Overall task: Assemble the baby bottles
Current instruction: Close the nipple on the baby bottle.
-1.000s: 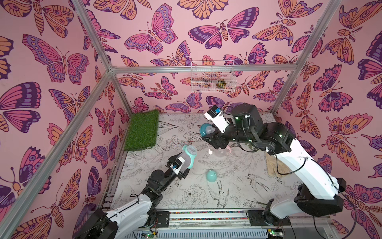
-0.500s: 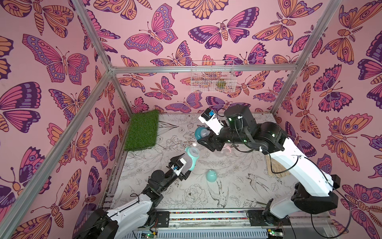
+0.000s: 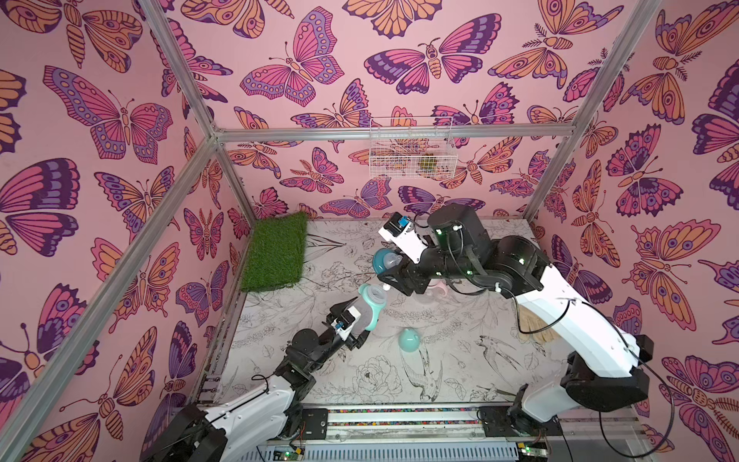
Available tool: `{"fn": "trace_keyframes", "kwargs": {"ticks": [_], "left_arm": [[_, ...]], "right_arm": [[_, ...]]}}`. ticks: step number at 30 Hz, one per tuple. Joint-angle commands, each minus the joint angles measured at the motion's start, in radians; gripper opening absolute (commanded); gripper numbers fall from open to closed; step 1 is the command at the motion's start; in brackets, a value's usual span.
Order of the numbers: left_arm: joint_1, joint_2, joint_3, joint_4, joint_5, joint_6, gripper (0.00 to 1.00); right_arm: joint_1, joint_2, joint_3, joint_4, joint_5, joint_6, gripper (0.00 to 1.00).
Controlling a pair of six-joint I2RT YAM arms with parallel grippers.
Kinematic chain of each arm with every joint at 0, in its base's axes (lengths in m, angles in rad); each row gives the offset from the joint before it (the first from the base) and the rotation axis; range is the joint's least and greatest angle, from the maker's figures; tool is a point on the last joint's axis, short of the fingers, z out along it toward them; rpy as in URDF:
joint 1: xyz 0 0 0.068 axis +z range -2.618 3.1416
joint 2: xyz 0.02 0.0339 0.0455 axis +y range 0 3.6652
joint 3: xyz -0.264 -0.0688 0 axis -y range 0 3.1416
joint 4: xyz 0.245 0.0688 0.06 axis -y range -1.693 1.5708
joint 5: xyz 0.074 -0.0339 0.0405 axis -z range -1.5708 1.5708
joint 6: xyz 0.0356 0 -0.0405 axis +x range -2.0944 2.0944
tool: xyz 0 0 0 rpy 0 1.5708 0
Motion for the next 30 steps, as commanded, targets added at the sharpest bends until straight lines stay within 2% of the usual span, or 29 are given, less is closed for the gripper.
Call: {"fn": "trace_keyframes", "kwargs": {"ticks": [1,19,25,30], "left_arm": [[-0.006,-0.006,0.024,0.004,0.011,-0.002,0.0],[-0.009,0.004,0.027,0.034,0.004,-0.014,0.0],[-0.01,-0.012,0.033,0.085,0.041,-0.043,0.0],[-0.01,-0.05,0.045,0.081,0.088,-0.062,0.0]], "right_arm": [[0.008,-0.004,-0.002,0.024,-0.019,-0.006,0.33],[0.013,0.012,-0.008,0.042,-0.083,0.004,0.32],[0.003,0.012,-0.017,0.0,-0.138,-0.002,0.32],[-0.044,0.008,-0.078,0.003,-0.249,0.026,0.3]]}}
